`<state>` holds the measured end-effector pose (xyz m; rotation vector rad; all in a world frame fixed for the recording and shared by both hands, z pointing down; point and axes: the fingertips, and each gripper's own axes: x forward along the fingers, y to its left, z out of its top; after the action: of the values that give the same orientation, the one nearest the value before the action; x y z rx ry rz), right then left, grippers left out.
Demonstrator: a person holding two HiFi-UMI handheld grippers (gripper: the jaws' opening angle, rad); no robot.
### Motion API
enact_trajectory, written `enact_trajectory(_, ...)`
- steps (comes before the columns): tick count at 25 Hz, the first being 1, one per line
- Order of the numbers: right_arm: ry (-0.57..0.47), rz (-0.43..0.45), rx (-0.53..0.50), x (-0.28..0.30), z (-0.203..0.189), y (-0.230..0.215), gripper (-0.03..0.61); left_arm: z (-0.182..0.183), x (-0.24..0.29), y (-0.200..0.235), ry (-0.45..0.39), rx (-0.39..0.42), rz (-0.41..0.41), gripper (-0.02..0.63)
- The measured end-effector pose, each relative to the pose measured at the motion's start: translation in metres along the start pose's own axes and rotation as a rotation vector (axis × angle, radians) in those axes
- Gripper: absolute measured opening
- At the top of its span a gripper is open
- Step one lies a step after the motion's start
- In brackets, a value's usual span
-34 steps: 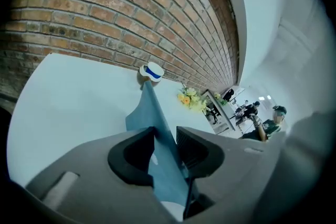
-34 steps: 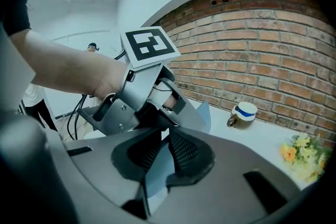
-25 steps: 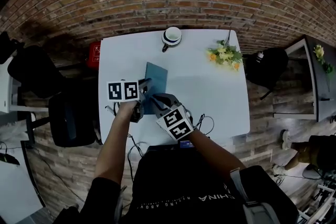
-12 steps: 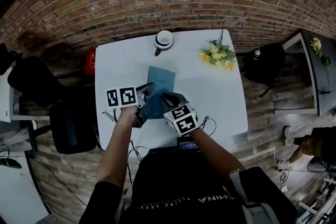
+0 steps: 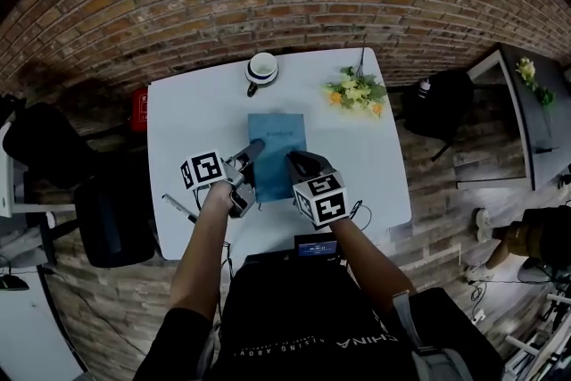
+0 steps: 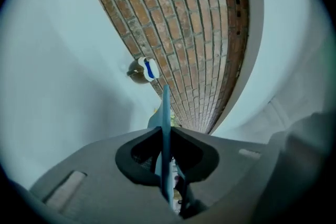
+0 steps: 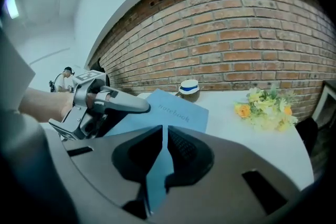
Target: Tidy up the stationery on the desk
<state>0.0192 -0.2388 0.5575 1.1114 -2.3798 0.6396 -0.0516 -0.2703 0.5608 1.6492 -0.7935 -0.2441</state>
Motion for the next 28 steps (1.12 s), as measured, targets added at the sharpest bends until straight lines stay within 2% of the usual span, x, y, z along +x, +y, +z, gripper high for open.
enact_trajectory(7, 0.03, -0.008, 0.021, 0.002, -0.012, -0.008, 0.038, 0.006, -0.02, 0.054, -0.032, -0.047, 0.109, 0.054)
enact_trajectory(16, 0.06, 0.005, 0.027, 0.008, -0.021, -0.003, 0.038, 0.007, -0.028, 0.088, -0.011, 0.044, 0.288, 0.054)
enact_trajectory(22, 0.071, 0.004, 0.035, 0.009, -0.025, -0.003, 0.037, 0.005, -0.025, 0.111, -0.007, 0.054, 0.415, 0.062)
enact_trajectory(25, 0.075, 0.001, 0.04, 0.009, -0.027, -0.003, 0.037, -0.001, -0.022, 0.115, 0.009, 0.053, 0.434, 0.067)
enact_trajectory(28, 0.077, 0.001, 0.04, 0.009, -0.028, -0.003, 0.037, -0.003, -0.022, 0.118, 0.022, 0.089, 0.457, 0.082)
